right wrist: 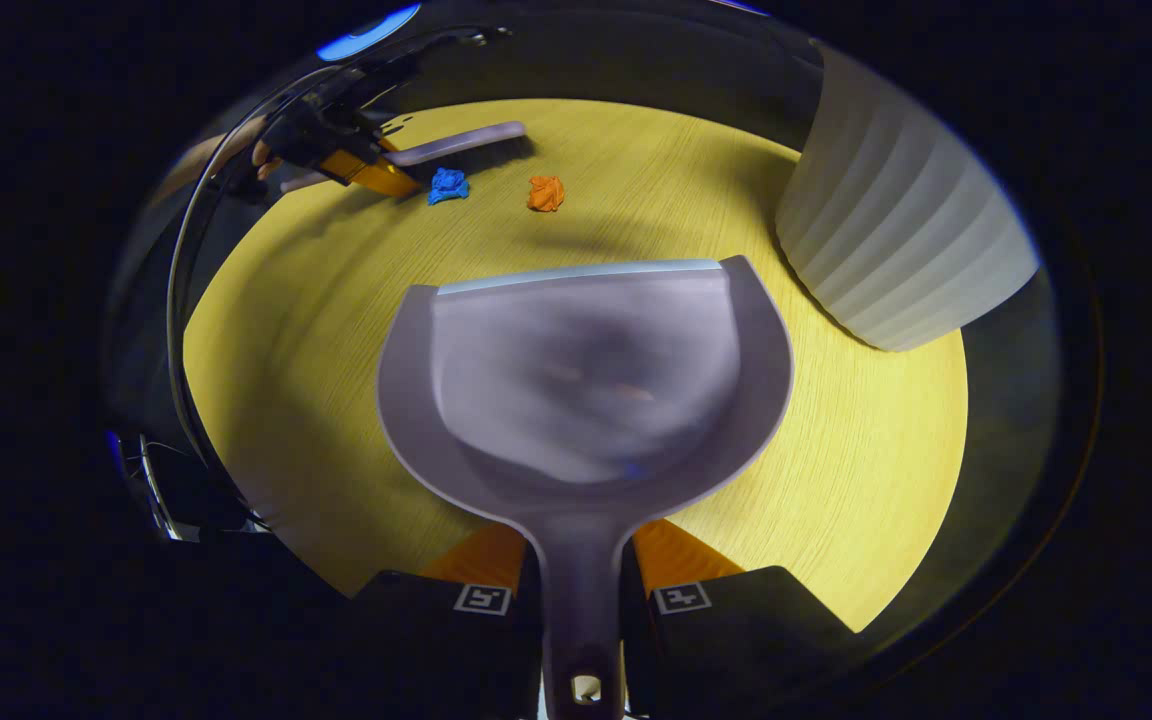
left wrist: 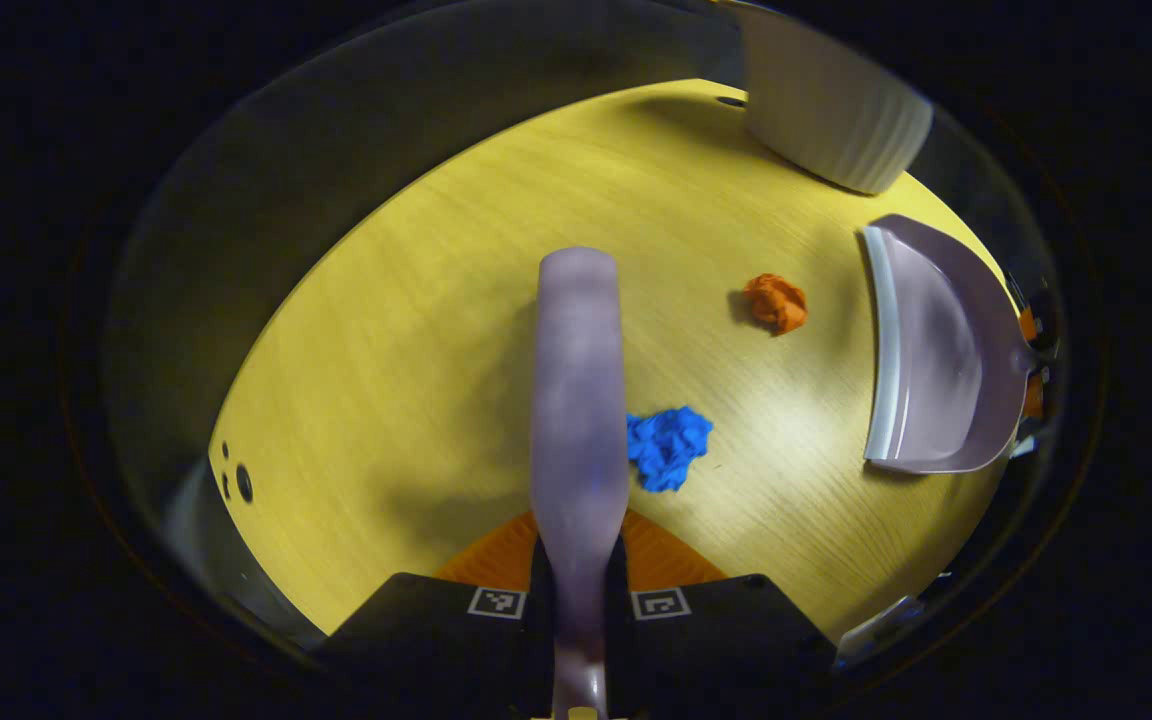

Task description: Pick up the small broom and dustpan from the desktop, sweep the trash into the dustpan with the broom, and then empty the trash into the garbage bin.

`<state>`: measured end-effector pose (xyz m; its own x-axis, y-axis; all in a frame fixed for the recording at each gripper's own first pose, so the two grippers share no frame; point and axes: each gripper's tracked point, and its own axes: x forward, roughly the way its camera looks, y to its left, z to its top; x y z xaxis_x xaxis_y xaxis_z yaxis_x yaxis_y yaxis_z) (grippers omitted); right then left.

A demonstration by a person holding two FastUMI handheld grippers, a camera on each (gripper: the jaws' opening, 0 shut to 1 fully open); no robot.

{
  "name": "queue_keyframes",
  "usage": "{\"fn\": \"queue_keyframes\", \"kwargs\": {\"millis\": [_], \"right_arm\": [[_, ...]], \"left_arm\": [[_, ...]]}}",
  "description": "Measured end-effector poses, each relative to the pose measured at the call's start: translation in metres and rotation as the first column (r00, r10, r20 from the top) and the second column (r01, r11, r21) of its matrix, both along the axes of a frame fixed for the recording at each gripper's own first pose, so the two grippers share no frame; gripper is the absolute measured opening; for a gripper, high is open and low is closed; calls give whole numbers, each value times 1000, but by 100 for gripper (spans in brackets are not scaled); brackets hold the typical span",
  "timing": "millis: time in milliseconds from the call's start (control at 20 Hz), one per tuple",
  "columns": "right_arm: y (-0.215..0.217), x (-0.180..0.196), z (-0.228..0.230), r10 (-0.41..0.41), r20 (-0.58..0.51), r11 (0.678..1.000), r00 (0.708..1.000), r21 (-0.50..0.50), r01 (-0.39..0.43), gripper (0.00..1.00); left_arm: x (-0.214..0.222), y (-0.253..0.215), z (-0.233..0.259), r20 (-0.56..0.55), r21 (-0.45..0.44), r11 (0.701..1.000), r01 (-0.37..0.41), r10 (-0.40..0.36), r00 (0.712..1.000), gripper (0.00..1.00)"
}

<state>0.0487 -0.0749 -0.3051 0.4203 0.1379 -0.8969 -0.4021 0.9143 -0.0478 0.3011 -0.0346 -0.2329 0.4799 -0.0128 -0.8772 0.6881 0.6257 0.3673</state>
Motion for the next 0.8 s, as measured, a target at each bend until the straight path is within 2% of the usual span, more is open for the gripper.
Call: {"fn": "queue_keyframes", "kwargs": {"millis": [200,350,400,450,500,550,600,650,750,800], "right_arm": [[3,2,-1,19,0,1000,1000,-1,-19,37],[1,2,-4,41,6,999,999,-5,-41,37],[-1,2,-4,52,9,999,999,-8,-52,32],[-3,-1,-3,61,11,998,998,-10,-61,32],[-4,-1,-2,69,14,998,998,-11,-69,37],[-6,-2,-3,78,18,997,997,-14,-78,32],[-9,-3,-3,91,21,996,996,-20,-90,37],[-11,-2,-3,104,27,994,994,-33,-103,37],[-11,-4,-4,98,27,995,995,-31,-97,41],[-9,-4,-6,81,22,997,996,-15,-81,37]], "left_arm": [[-12,-37,-7,-83,27,992,123,-121,989,23],[-31,-67,-16,-161,18,985,173,-168,973,24],[-40,-77,-19,-186,6,982,189,-184,965,24],[-51,-88,-23,-213,-7,980,201,-197,957,24],[-64,-99,-27,-245,-24,978,207,-206,947,24],[-78,-108,-32,-277,-41,977,209,-212,937,24],[-93,-116,-36,-308,-60,975,212,-220,926,26],[-110,-124,-39,-340,-83,975,207,-223,914,24],[-135,-139,-43,-400,-141,981,136,-182,898,24],[-148,-147,-45,-434,-178,980,84,-155,887,22]]}}
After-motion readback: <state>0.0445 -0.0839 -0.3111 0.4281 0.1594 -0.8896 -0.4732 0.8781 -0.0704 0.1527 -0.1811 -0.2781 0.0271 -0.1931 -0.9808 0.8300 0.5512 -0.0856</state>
